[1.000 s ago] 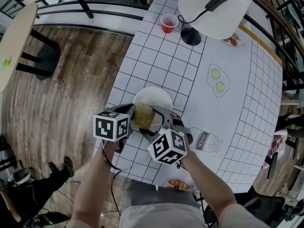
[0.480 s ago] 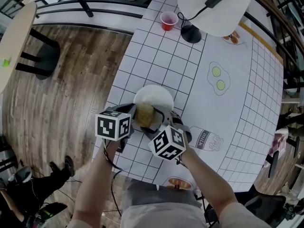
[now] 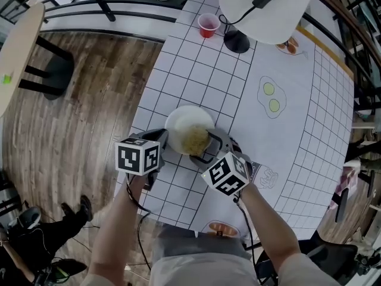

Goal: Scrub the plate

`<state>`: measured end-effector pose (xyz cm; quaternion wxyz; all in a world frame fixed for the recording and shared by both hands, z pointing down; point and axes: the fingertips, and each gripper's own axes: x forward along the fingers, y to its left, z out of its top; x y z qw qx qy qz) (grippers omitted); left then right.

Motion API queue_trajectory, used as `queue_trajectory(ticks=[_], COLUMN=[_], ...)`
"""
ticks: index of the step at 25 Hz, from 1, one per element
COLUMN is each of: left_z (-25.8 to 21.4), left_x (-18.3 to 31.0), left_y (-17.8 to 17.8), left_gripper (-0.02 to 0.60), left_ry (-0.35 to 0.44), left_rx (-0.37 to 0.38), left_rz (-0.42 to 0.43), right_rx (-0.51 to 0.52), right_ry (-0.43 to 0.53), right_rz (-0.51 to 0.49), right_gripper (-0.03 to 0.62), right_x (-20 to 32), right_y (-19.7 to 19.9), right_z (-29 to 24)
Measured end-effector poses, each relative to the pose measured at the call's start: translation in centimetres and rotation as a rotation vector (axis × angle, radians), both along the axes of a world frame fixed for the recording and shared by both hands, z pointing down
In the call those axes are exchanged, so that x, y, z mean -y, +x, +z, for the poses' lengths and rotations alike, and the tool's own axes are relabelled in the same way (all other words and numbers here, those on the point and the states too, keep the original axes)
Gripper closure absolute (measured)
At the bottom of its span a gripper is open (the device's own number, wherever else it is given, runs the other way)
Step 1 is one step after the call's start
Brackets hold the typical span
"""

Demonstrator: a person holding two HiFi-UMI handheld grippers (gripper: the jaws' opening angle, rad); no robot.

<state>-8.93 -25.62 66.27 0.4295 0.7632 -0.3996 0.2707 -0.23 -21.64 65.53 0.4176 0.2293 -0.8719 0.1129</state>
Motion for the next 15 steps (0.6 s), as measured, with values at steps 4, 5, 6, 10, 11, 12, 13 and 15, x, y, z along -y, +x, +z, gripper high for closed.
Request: queue_trajectory(ticks=[4, 5, 6, 10, 11, 12, 13, 15], left_z=[0.1, 0.1, 0.1, 0.0, 0.0, 0.0, 0.0, 0.2], left_x=[0.0, 0.0, -0.1, 0.1, 0.2, 0.2, 0.1, -0.1], left_y=[0.0, 0.0, -0.1, 0.0, 0.0, 0.0, 0.0, 0.0], left_gripper=[0.561, 0.561, 0.561, 0.561, 0.561, 0.561, 0.561, 0.561], left_ry=[0.0, -0.001, -0.001, 0.012, 0.015, 0.016, 0.014, 0.008], left_rx=[0.005, 0.007, 0.011, 0.032, 0.036, 0.038, 0.041, 0.05], left_rz=[0.001, 0.0, 0.0, 0.005, 0.003, 0.001, -0.001, -0.002], right_rx=[-0.018, -0.028, -0.039, -0.094, -0.109, -0.123, -0.136, -0.148], right_ry=[0.006, 0.008, 0.012, 0.002, -0.003, -0.003, 0.001, 0.006], right_rz=[0.017, 0.015, 0.012, 0.023, 0.021, 0.014, 0.004, -0.005], right_gripper=[0.227, 0.227, 0.227, 0.227, 0.227, 0.227, 0.227, 0.227], right_x=[0.4, 0.4, 0.4, 0.5, 0.5, 0.4, 0.3, 0.1], right_y=[1.4, 1.7, 2.0, 3.9, 4.2, 4.4, 4.4, 4.3], right_z=[-0.3, -0.3, -0.3, 0.1, 0.2, 0.3, 0.4, 0.5])
